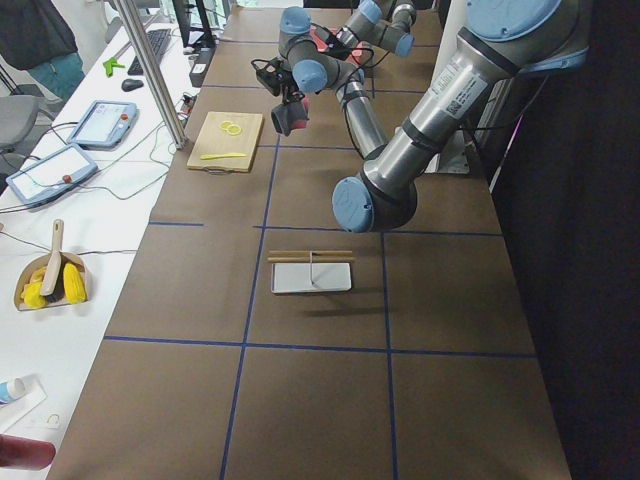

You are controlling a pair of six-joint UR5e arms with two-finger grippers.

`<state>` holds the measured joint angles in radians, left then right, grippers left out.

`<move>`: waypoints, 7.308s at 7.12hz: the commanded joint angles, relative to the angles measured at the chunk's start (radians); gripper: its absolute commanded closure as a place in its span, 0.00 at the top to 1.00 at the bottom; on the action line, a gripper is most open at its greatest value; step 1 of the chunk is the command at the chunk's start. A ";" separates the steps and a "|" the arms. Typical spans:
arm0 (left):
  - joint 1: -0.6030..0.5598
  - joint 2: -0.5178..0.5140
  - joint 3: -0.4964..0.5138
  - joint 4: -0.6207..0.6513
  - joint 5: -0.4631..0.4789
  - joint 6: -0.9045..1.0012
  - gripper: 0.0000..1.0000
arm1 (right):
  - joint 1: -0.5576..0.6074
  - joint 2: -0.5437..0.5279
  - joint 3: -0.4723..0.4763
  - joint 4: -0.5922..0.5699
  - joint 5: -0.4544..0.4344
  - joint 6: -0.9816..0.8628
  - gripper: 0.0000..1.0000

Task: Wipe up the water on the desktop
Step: 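Carry the towel to table center with left gripper while right gripper approaches, then grasp the towel with the right gripper beside the left gripper, then open and withdraw the left gripper while right gripper lowers the towel, then wipe the towel across the table toward the robot with the right gripper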

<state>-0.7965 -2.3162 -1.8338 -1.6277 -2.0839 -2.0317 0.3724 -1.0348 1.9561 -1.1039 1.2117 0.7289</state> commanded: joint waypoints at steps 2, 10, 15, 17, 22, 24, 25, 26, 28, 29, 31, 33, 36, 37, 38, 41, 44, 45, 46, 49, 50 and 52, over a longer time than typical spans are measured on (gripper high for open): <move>0.046 -0.060 0.005 0.000 0.001 -0.032 0.03 | -0.018 0.001 -0.002 -0.001 -0.001 0.003 0.99; 0.069 -0.083 -0.002 -0.001 -0.004 -0.047 0.04 | -0.026 -0.001 -0.003 0.010 0.000 0.013 0.71; 0.069 -0.078 0.002 -0.001 -0.004 -0.039 0.05 | -0.027 -0.010 0.027 0.013 0.016 0.013 0.00; 0.068 -0.072 -0.005 -0.003 -0.005 -0.033 0.77 | -0.030 -0.010 0.027 0.013 0.014 0.014 0.00; 0.062 -0.066 -0.018 0.000 -0.005 -0.030 1.00 | -0.026 -0.019 0.044 0.004 0.017 0.012 0.00; -0.034 0.013 -0.057 0.058 -0.051 0.064 1.00 | -0.023 -0.074 0.125 -0.157 0.009 0.017 0.00; -0.108 0.061 -0.118 0.160 -0.111 0.205 1.00 | -0.024 -0.059 0.162 -0.332 0.011 0.015 0.00; -0.156 0.101 -0.181 0.257 -0.122 0.317 1.00 | -0.006 -0.057 0.181 -0.473 0.019 0.007 0.00; -0.223 0.216 -0.325 0.389 -0.124 0.497 1.00 | 0.063 -0.047 0.187 -0.687 0.113 -0.043 0.00; -0.242 0.248 -0.397 0.475 -0.124 0.605 1.00 | 0.094 -0.033 0.181 -0.796 0.149 -0.124 0.00; -0.259 0.346 -0.494 0.528 -0.122 0.718 1.00 | 0.109 -0.033 0.095 -0.872 0.147 -0.245 0.00; -0.309 0.453 -0.547 0.528 -0.122 0.844 1.00 | 0.157 -0.034 0.034 -0.873 0.150 -0.343 0.00; -0.354 0.520 -0.552 0.528 -0.122 0.973 1.00 | 0.194 -0.117 -0.011 -0.870 0.151 -0.477 0.00; -0.355 0.520 -0.550 0.528 -0.124 0.973 1.00 | 0.191 -0.120 -0.070 -0.863 0.154 -0.473 0.00; -0.355 0.520 -0.548 0.528 -0.122 0.975 1.00 | 0.171 -0.113 -0.116 -0.860 0.155 -0.465 0.00; -0.362 0.520 -0.545 0.528 -0.119 0.978 1.00 | 0.120 -0.055 -0.112 -0.858 0.283 -0.430 0.01; -0.366 0.517 -0.538 0.525 -0.116 0.978 1.00 | 0.070 -0.053 -0.112 -0.730 0.458 -0.345 0.01; -0.368 0.517 -0.536 0.523 -0.114 0.979 1.00 | 0.044 -0.047 -0.105 -0.726 0.512 -0.245 0.01; -0.369 0.517 -0.536 0.525 -0.116 0.998 1.00 | 0.019 -0.045 -0.071 -0.726 0.543 -0.226 0.01; -0.372 0.514 -0.538 0.525 -0.119 1.005 1.00 | -0.009 -0.045 -0.014 -0.726 0.617 -0.195 0.03; -0.372 0.514 -0.541 0.526 -0.122 1.005 1.00 | -0.004 -0.045 -0.016 -0.726 0.612 -0.195 0.02; -0.372 0.512 -0.544 0.526 -0.122 1.005 1.00 | 0.080 -0.051 -0.061 -0.726 0.609 -0.203 0.01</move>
<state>-1.1688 -1.8033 -2.3755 -1.1016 -2.2053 -1.0262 0.4037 -1.0833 1.9228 -1.8301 1.8215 0.5305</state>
